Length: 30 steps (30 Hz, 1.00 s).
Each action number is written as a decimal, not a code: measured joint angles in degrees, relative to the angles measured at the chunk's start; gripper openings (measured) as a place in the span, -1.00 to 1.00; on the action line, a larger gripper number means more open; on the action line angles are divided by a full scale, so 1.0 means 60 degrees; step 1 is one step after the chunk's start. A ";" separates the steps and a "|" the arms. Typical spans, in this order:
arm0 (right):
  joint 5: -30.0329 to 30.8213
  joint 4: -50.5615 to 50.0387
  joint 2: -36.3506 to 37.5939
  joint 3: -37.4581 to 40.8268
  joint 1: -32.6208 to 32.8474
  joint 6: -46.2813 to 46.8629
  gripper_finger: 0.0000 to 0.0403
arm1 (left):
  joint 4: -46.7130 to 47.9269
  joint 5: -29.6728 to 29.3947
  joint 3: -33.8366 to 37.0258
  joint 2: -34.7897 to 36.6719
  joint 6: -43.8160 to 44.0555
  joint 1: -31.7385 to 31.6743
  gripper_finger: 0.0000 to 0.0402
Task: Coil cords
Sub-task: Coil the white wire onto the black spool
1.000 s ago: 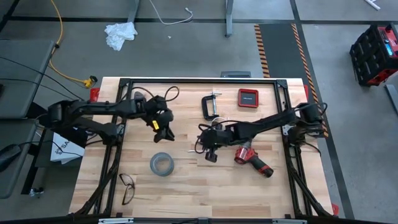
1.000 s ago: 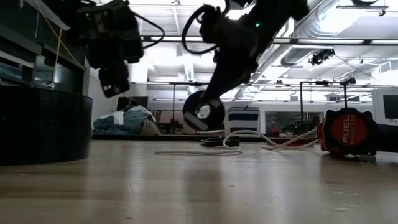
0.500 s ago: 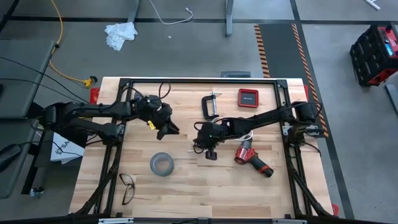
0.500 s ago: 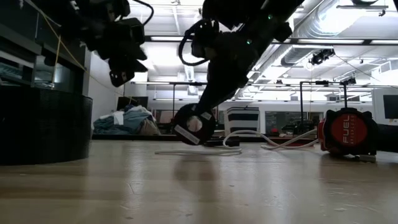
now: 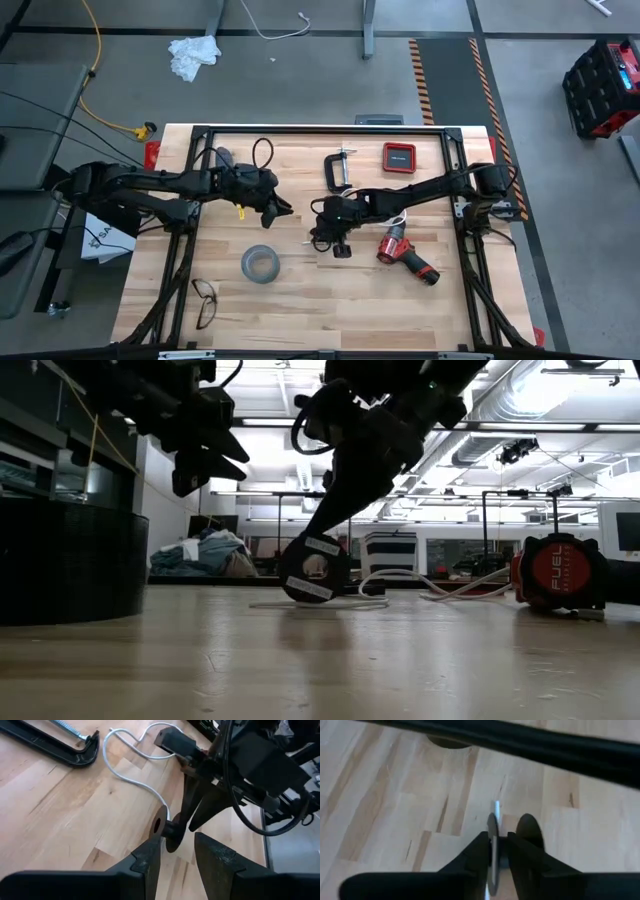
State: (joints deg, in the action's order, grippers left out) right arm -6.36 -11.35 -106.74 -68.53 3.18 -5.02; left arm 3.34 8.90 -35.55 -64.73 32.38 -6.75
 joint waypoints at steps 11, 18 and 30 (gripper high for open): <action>0.0557 -0.0099 0.0004 0.0000 -0.0284 0.0548 -0.55 | 0.0050 -0.0123 0.0000 0.0000 -0.0494 0.0147 -0.43; 0.0701 0.0250 0.0011 0.0000 -0.0270 0.0842 -0.54 | 0.0167 -0.0127 0.0000 0.0000 -0.1023 0.0143 -0.43; 0.0704 0.0988 0.0151 0.0000 -0.0153 0.1272 -0.54 | 0.0520 -0.0130 0.0000 0.0000 -0.1016 0.0143 -0.43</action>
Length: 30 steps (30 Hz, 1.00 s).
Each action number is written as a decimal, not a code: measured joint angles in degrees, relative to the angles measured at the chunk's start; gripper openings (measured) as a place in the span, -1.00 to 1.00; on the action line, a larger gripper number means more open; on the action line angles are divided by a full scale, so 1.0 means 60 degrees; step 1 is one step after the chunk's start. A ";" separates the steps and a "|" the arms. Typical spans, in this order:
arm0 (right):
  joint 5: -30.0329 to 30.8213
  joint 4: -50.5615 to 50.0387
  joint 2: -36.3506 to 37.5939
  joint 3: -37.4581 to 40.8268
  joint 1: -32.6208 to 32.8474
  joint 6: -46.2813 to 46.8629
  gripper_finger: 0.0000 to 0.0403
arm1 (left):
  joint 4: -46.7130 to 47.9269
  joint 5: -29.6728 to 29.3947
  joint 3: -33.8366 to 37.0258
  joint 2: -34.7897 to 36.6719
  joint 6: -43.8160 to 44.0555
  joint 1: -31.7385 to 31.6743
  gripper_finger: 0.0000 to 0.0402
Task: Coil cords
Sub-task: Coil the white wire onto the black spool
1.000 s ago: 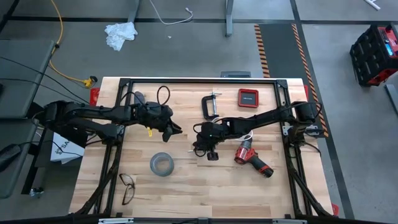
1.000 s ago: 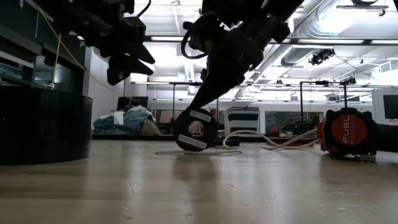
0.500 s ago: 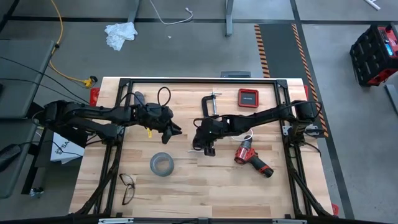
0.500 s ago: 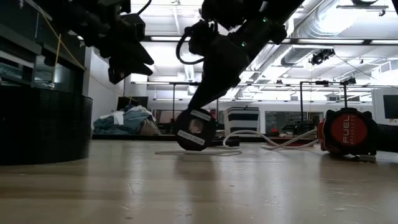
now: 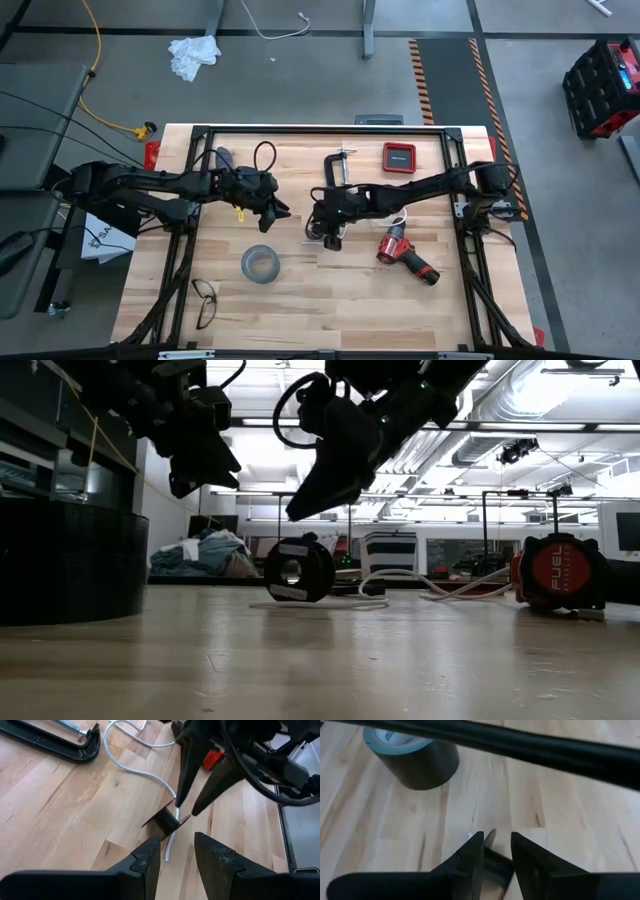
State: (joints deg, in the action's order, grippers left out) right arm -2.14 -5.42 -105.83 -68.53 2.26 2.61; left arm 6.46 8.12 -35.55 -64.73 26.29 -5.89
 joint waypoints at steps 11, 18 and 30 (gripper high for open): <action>-0.0432 -0.3247 0.1262 -0.0011 -0.0042 0.0334 -0.54 | 0.0095 0.0076 0.0000 -0.0455 -0.0434 0.0415 -0.43; -0.1326 -0.3853 0.0675 0.0003 0.0451 -0.1069 -0.54 | 0.1084 0.0010 0.0000 -0.1346 -0.0915 0.0963 -0.43; -0.1275 -0.2753 -0.0929 0.0007 0.0421 -0.0909 -0.54 | 0.0964 -0.0131 0.0000 -0.1508 -0.0199 0.1533 -0.43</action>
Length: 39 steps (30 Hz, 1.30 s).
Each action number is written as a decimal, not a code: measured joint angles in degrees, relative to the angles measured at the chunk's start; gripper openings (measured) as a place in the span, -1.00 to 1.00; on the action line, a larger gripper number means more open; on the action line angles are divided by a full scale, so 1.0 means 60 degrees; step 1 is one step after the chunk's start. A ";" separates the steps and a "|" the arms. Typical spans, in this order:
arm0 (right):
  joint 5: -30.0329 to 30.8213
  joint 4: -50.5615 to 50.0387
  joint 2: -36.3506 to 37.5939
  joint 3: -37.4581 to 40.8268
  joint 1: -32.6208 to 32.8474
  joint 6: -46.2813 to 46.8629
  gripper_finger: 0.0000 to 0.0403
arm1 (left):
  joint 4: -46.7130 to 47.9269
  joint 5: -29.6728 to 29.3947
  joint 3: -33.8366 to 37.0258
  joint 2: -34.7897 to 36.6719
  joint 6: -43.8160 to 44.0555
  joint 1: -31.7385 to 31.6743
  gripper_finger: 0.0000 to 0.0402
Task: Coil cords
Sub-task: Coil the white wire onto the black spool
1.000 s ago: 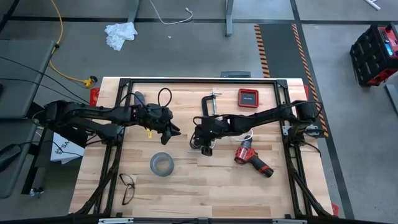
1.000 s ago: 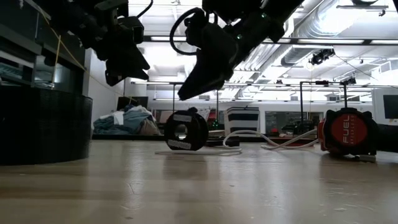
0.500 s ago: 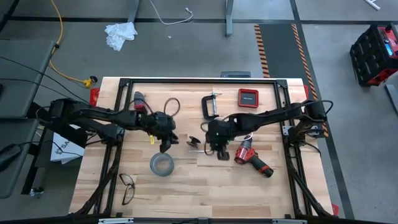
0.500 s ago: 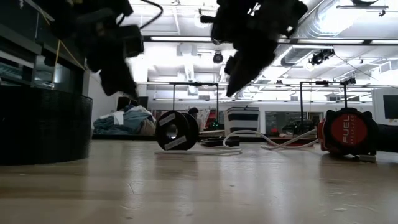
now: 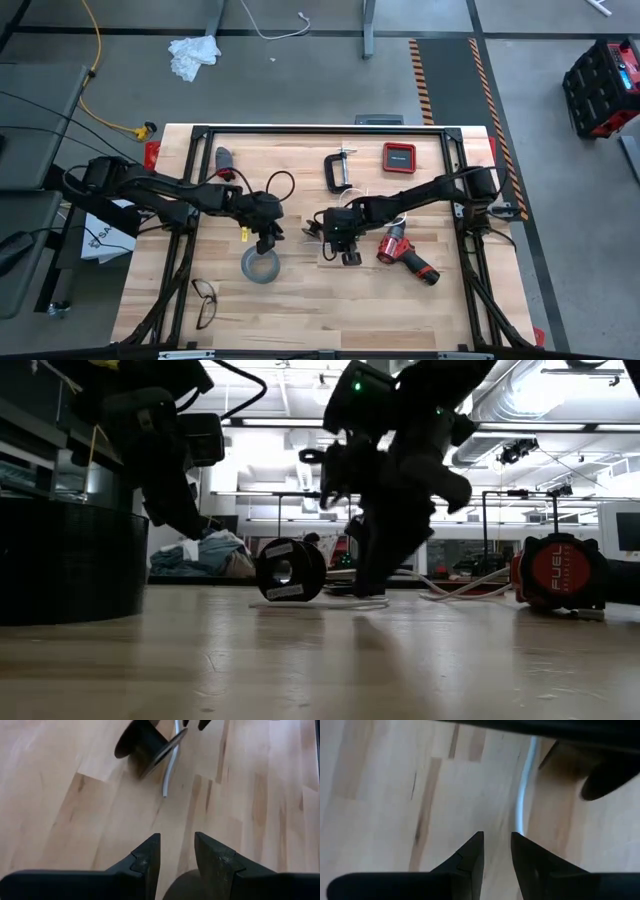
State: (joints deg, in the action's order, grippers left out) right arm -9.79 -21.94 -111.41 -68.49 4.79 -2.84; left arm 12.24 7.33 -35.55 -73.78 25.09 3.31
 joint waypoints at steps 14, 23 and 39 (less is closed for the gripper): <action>0.0816 0.0022 -0.0063 0.0000 0.0021 -0.0067 -0.54 | 0.0002 -0.0073 0.0000 0.0000 0.0063 0.0220 -0.43; 0.0892 0.0084 -0.0277 -0.0007 0.0092 -0.0583 -0.54 | 0.0007 -0.0073 0.0000 0.0004 0.0181 0.0220 -0.43; 0.0015 -0.0230 -0.0325 -0.0042 0.0020 0.0531 -0.95 | -0.0169 0.0009 0.0000 0.0022 -0.0743 0.0216 -0.43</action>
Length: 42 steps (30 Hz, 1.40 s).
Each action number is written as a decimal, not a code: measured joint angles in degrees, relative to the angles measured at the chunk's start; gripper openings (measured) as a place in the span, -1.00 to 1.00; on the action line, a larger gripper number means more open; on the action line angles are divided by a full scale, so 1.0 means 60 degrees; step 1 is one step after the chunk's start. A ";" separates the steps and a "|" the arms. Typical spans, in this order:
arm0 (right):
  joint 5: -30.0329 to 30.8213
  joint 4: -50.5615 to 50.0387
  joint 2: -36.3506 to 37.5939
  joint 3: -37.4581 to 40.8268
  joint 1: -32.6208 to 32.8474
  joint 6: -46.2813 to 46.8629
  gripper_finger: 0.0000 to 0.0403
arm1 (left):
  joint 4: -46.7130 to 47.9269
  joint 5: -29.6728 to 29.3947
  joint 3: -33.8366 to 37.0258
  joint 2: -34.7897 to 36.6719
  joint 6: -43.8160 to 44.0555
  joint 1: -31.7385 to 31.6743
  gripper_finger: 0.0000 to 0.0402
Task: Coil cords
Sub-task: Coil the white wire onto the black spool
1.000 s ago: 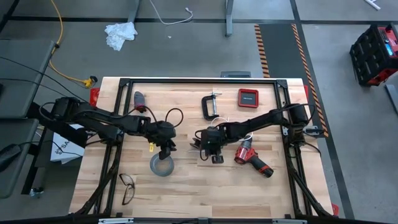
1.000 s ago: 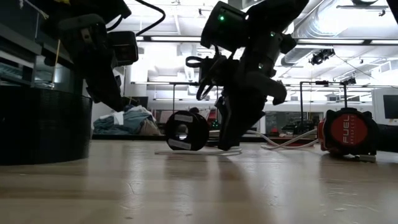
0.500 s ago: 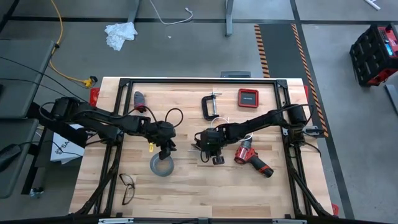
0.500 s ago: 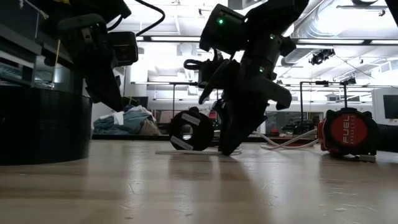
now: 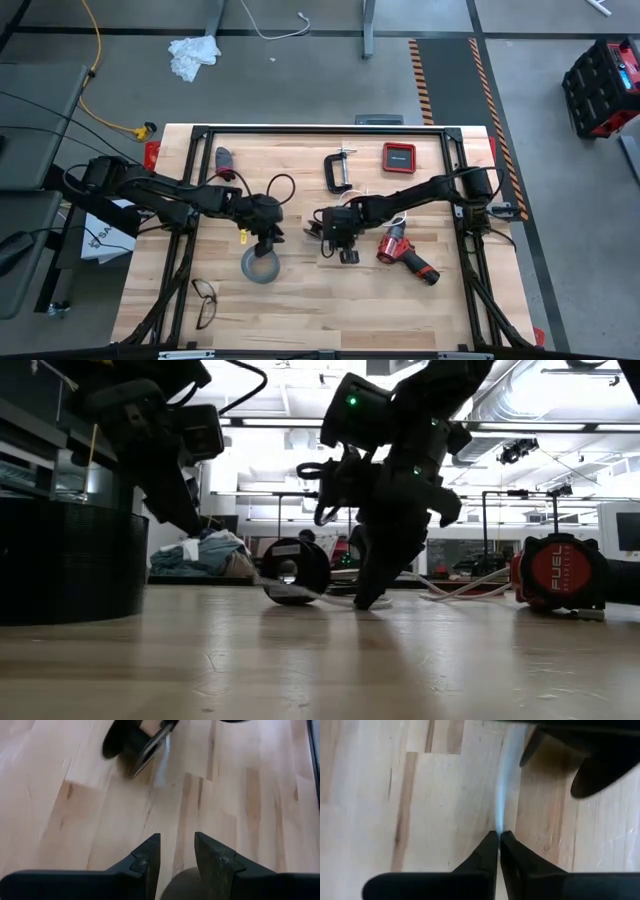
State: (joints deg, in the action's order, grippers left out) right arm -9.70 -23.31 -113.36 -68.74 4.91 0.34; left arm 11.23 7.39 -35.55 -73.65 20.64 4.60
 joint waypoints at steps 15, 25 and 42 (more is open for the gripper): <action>-0.0529 -0.0748 0.1808 0.0049 -0.0223 0.1711 -1.00 | -0.0754 -0.0440 -0.0007 0.0004 -0.2293 -0.0842 -0.43; -0.0158 -0.0145 0.2459 0.0049 -0.0258 0.3184 -1.00 | -0.0847 -0.0883 -0.0249 0.0004 -0.3396 -0.1080 -0.43; 0.1429 -0.0863 0.2699 0.0042 -0.1075 0.2352 -1.00 | -0.1423 -0.1098 -0.0259 -0.0725 -0.3042 -0.1069 -0.43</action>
State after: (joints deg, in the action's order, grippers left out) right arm -1.12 -28.49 -97.17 -68.49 -1.54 14.45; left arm 2.69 0.80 -37.10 -78.00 2.39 -1.81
